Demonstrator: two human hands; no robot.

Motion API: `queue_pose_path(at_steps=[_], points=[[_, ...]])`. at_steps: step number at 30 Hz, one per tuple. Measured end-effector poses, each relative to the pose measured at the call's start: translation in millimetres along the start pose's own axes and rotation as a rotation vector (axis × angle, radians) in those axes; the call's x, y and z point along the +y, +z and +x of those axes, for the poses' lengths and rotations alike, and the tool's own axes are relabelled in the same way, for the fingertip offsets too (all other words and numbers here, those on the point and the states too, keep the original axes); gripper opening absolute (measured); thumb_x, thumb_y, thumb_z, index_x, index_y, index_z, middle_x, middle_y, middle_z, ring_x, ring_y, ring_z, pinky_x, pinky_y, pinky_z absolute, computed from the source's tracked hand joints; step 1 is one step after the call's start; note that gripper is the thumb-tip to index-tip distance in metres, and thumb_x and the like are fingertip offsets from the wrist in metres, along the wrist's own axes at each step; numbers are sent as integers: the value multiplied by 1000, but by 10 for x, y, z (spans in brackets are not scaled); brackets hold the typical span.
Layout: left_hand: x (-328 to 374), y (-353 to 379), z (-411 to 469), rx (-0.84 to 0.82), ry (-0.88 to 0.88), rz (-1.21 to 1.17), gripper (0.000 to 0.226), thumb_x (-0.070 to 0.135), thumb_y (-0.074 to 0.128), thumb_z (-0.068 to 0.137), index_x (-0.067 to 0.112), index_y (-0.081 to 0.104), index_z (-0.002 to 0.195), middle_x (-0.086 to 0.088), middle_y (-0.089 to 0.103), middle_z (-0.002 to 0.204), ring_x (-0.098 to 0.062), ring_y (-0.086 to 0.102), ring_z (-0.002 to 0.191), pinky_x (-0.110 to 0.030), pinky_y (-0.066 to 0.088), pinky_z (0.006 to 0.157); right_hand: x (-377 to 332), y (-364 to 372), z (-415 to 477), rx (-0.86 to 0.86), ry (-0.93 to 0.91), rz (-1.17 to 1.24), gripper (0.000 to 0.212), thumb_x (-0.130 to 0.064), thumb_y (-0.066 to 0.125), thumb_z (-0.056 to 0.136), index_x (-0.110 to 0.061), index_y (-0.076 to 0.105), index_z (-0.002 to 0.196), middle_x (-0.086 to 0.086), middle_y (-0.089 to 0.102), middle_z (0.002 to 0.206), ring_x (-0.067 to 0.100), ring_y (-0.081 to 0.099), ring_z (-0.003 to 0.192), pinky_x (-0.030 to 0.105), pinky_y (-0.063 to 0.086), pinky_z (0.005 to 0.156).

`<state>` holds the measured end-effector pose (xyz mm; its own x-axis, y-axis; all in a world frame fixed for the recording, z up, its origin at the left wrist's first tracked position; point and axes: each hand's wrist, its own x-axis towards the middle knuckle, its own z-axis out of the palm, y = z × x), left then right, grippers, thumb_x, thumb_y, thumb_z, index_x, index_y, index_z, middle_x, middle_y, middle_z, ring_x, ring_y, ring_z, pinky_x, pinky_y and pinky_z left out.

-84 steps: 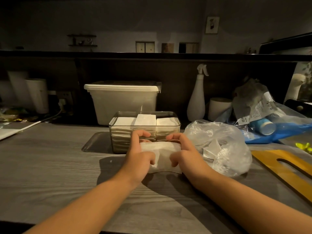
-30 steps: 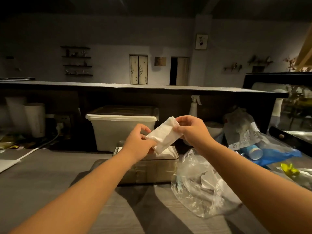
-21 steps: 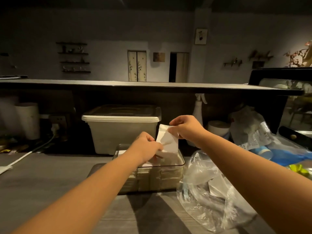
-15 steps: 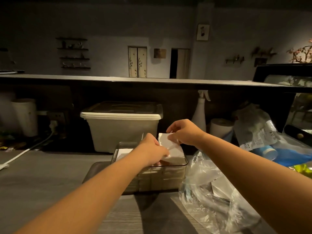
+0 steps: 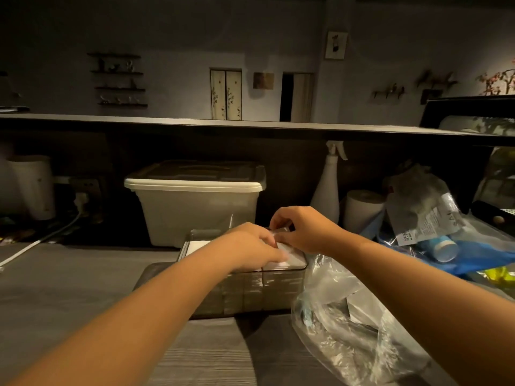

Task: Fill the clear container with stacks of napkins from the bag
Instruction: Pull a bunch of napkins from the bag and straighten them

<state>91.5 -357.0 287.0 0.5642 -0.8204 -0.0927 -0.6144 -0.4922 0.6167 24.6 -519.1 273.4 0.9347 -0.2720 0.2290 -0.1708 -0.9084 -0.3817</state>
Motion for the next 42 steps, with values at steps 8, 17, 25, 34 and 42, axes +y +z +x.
queue_pose_path(at_steps=[8, 17, 25, 34, 42], points=[[-71, -136, 175, 45, 71, 102, 19, 24, 74, 86, 33, 75, 103, 8, 65, 114, -13, 57, 97, -25, 47, 77, -200, -328, -79, -330, 39, -248, 47, -46, 70, 88, -30, 61, 132, -8, 60, 129, 14, 54, 116, 32, 46, 98], [-123, -16, 347, -19, 117, 335, 49, 48, 77, 78, 40, 63, 124, 11, 56, 138, -23, 42, 133, -54, 37, 110, -119, -197, -149, -384, 53, -459, 61, -58, 62, 88, -38, 47, 144, -9, 49, 143, 24, 24, 141, 52, 27, 110], [-93, 75, 337, 40, 81, 432, 34, 42, 73, 82, 42, 65, 115, 11, 64, 121, -22, 48, 124, -52, 31, 105, -152, -66, -157, -384, 66, -466, 64, -57, 65, 87, -34, 46, 144, -6, 49, 142, 26, 26, 141, 54, 26, 109], [207, -30, 157, 110, 98, 246, 35, 37, 74, 82, 36, 68, 116, 9, 62, 131, -19, 54, 123, -46, 43, 106, -159, -449, -536, -135, 119, -192, 51, -38, 72, 88, -27, 57, 136, -4, 57, 134, 16, 55, 115, 30, 49, 96], [557, 219, -8, 118, 254, 154, 29, 26, 71, 80, 38, 72, 106, 10, 69, 116, -10, 62, 109, -35, 52, 97, -47, -705, -1041, -5, 159, -181, 16, -27, 68, 91, -25, 73, 106, -7, 71, 106, 8, 64, 95, 20, 52, 82]])
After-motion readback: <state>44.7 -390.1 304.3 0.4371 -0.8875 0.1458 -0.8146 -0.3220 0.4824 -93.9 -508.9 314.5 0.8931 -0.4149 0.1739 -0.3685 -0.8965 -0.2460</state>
